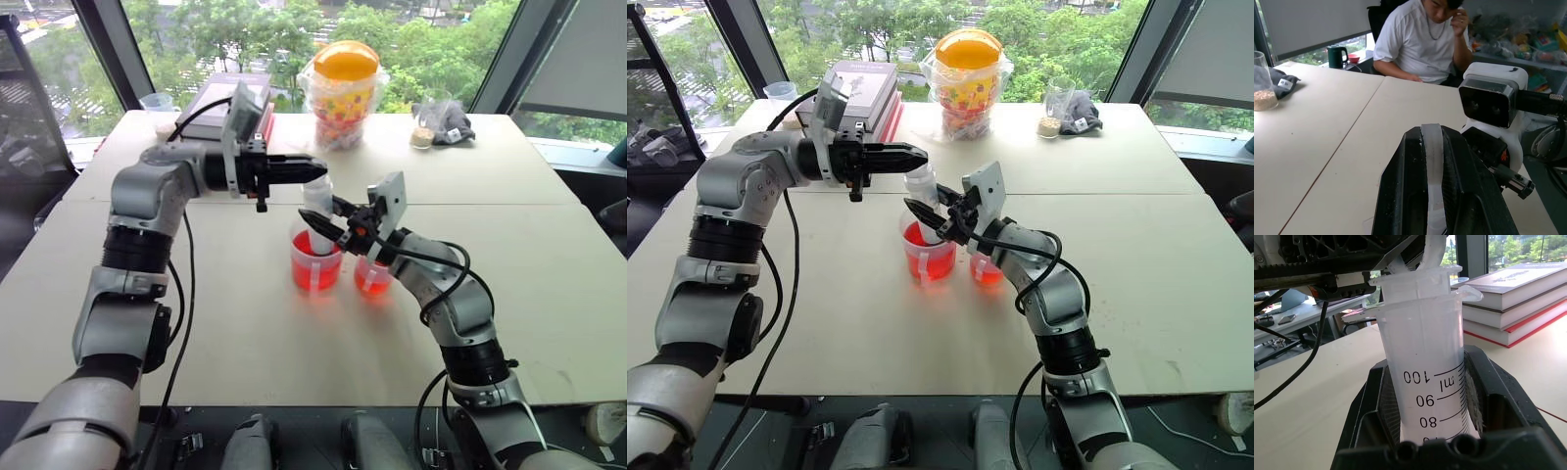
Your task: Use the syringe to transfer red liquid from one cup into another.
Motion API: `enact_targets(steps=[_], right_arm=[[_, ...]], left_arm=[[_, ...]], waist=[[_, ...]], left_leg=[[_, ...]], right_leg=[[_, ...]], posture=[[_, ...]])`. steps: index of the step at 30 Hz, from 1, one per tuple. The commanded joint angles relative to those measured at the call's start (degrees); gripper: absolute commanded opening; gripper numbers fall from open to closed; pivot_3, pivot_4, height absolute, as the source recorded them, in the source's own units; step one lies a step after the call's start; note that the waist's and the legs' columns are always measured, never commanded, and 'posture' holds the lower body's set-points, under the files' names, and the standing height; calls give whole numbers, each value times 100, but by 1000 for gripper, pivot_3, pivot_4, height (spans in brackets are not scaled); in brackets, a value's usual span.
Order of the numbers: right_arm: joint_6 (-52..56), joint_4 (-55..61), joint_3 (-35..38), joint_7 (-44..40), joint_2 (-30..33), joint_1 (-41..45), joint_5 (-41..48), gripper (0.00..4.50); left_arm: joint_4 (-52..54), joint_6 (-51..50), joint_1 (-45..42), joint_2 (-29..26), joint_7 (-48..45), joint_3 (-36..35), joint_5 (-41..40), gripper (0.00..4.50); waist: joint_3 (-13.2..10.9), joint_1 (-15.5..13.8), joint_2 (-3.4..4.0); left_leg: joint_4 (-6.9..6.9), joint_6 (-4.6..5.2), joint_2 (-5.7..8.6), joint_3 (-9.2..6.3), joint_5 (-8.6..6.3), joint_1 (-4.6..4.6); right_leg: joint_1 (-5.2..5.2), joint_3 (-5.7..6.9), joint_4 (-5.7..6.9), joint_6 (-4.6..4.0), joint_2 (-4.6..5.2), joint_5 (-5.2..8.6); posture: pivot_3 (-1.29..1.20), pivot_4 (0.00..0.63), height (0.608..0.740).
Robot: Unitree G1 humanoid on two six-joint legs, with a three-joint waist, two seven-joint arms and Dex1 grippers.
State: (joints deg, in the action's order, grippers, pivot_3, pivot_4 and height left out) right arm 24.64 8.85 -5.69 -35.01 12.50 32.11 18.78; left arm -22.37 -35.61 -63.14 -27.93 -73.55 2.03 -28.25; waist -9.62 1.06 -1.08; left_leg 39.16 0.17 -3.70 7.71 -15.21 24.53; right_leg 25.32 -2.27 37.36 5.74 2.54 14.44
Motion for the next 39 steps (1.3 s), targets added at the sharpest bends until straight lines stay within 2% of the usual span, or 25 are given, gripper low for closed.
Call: enact_targets(steps=[1, 20, 39], right_arm=[[25, 187, -85, -49, 47, 29, 18, 1422], [278, 278, -193, -137, 96, -94, 96, 1422], [323, 339, -207, -145, 104, -35, 106, 1422]], left_arm=[[-105, 210, -426, -77, 105, -314, -42, 42], [-461, 453, -679, -310, 121, -433, 67, 42], [-529, 524, -751, -297, 118, -412, 66, 42]], waist=[[0, 0, 0], [0, 4, 0], [0, 2, 0]], left_leg=[[0, 0, 0, 0, 0, 0], [0, 0, 0, 0, 0, 0], [0, 0, 0, 0, 0, 0]], right_leg=[[0, 0, 0, 0, 0, 0], [0, 0, 0, 0, 0, 0], [1, 0, 0, 0, 0, 0]], posture=[[0, 150, 740], [0, 150, 740], [0, 150, 740]])
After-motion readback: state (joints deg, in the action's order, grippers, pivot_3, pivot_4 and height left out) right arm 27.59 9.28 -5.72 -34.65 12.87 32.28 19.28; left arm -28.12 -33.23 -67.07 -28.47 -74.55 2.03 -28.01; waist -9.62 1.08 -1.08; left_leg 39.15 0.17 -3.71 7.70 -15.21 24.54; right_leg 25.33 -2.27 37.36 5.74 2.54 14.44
